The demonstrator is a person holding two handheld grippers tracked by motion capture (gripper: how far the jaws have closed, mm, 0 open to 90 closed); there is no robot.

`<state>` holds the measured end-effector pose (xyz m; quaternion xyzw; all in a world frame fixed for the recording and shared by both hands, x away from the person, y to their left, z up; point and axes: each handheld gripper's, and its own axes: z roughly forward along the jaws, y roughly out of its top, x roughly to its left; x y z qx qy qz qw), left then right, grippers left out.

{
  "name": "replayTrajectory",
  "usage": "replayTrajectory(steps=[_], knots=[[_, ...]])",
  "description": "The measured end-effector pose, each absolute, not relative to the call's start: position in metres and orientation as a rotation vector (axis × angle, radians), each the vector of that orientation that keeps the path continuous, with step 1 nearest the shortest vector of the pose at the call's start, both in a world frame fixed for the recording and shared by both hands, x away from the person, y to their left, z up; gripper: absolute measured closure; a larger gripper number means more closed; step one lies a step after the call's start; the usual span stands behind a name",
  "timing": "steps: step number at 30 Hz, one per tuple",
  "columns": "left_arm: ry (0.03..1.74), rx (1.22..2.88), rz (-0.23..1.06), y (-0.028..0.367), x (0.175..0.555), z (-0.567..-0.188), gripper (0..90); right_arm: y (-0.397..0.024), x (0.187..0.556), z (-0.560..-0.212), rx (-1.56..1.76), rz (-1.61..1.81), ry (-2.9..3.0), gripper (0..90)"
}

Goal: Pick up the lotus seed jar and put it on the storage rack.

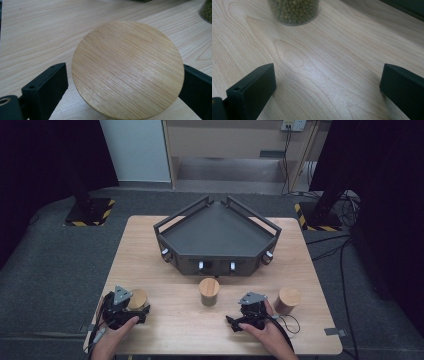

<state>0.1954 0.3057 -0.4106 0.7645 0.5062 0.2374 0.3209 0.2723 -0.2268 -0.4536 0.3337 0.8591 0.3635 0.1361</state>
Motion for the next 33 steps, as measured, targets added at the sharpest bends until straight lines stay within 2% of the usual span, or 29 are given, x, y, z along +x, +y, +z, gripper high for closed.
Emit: replayTrajectory(steps=[19, 33], knots=[[1.344, 2.016, 0.602, 0.306, 0.199, -0.421, 3.0, -0.227, 0.272, -0.454, 0.966, 1.053, 2.488, 0.8], [1.34, 2.004, 0.594, 0.31, 0.199, -0.43, 11.2, -0.227, 0.272, -0.454, 0.967, 1.054, 2.486, 0.8]])
